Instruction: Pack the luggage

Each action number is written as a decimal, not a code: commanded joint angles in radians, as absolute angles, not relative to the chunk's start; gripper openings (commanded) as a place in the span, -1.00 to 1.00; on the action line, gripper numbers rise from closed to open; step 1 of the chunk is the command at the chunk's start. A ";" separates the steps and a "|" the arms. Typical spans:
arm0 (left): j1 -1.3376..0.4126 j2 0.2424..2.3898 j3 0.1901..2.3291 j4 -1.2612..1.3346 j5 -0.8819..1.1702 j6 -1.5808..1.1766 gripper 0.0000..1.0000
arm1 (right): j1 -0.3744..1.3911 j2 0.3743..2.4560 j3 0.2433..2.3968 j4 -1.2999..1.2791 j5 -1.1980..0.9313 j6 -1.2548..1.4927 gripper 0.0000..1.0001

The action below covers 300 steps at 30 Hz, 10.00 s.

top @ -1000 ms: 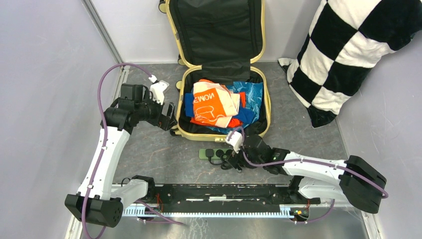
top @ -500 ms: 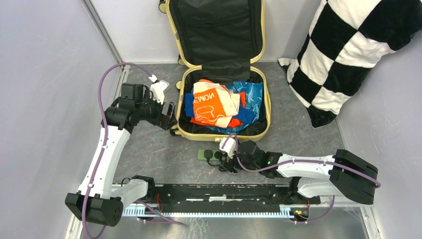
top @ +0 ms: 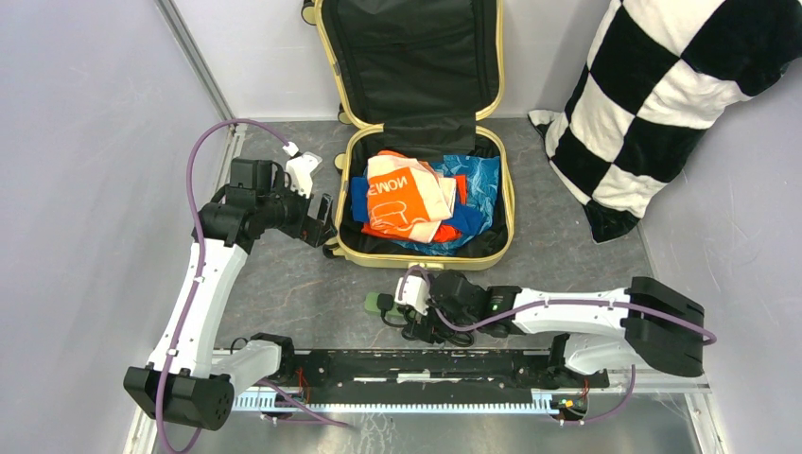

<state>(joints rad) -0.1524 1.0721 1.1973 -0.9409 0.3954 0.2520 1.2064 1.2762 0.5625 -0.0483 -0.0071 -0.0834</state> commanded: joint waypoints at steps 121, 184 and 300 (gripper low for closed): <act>-0.057 1.390 1.320 -0.763 0.325 0.286 0.99 | 0.082 2.061 1.949 0.608 -0.228 0.206 0.63; -0.033 1.297 1.399 -0.867 0.327 0.275 0.99 | 0.077 1.701 0.969 1.165 -0.471 0.206 -0.83; -0.039 1.482 0.974 -0.336 -0.215 0.190 0.99 | 0.390 1.762 0.568 1.187 -0.405 0.856 -0.15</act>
<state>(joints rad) -0.0017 1.3991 0.8555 -0.4137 -0.3405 0.2443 0.2333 1.9102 0.7692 0.8894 -0.3031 0.8753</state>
